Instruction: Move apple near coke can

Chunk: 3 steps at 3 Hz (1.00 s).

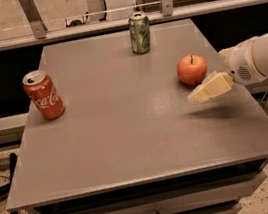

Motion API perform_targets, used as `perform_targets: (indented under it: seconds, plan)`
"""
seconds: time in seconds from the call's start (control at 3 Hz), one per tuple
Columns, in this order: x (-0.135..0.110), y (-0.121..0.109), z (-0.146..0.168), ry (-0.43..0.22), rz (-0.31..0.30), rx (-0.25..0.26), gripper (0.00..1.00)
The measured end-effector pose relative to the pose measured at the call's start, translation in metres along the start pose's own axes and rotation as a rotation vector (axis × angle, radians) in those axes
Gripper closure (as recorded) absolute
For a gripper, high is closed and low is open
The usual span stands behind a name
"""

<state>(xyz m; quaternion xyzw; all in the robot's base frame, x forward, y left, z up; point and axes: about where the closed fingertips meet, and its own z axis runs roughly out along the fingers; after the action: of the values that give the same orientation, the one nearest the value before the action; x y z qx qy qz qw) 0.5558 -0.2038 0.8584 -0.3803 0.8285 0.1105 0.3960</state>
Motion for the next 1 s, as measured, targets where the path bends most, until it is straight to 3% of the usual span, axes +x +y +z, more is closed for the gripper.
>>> perform_targets:
  seconds: [0.33,1.0]
  plan:
    - [-0.018,-0.001,0.023,-0.091,0.038,-0.009,0.0]
    - [-0.035,0.006,0.047,-0.196,0.065,-0.027,0.41]
